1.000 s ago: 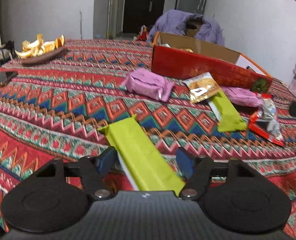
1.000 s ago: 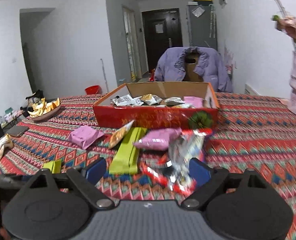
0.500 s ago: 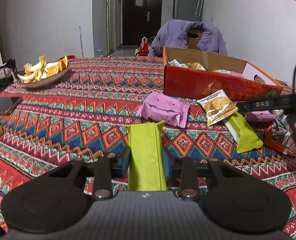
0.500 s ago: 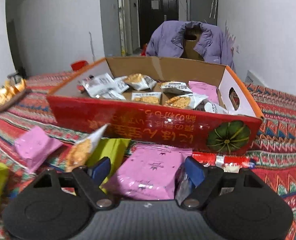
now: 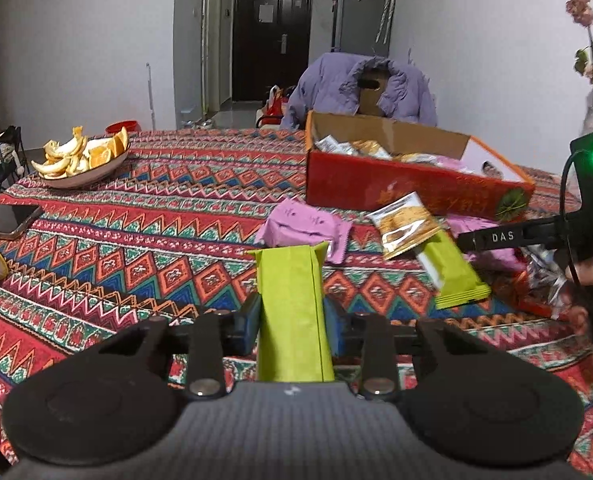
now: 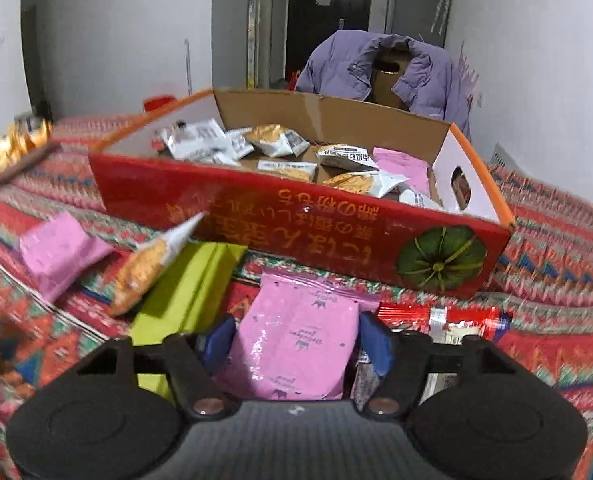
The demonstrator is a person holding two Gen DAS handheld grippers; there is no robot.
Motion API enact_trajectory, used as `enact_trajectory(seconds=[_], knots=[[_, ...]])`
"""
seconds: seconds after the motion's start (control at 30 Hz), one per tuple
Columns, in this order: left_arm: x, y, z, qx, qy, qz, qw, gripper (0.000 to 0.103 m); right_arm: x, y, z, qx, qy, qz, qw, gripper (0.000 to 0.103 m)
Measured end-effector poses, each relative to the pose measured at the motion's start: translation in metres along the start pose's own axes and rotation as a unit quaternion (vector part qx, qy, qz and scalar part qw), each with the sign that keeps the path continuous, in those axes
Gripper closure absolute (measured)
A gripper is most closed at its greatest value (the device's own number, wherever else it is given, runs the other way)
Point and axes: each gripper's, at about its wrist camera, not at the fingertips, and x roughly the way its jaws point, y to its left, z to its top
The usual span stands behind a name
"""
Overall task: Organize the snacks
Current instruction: 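Grasp a yellow-green bar with the left gripper while the right gripper grasps a pink packet, then lift both held packets and carry them over the cardboard box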
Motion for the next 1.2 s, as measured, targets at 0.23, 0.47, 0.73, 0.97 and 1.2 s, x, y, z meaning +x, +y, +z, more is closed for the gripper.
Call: enact_trajectory(seconds=[0.23, 0.47, 0.73, 0.97, 1.2], knots=[[-0.035, -0.005, -0.008, 0.004, -0.012, 0.003, 0.9999, 0.069, -0.061, 0.006, -0.02, -0.01, -0.045, 0.013, 0.999, 0.04], [-0.066, -0.019, -0.032, 0.016, -0.009, -0.001, 0.9998, 0.069, -0.154, 0.021, -0.079, -0.016, -0.073, 0.037, 0.997, 0.04], [-0.103, -0.04, -0.054, 0.03, -0.018, -0.024, 0.9991, 0.069, -0.231, 0.026, -0.145, -0.014, -0.084, 0.04, 0.996, 0.04], [-0.121, -0.058, -0.068, 0.051, -0.037, -0.02, 0.9978, 0.069, -0.252, 0.017, -0.17, 0.0, -0.091, 0.032, 0.995, 0.04], [-0.124, -0.059, -0.065, 0.051, -0.044, -0.024, 0.9974, 0.07, -0.254, 0.012, -0.166, 0.0, -0.104, 0.034, 0.994, 0.04]])
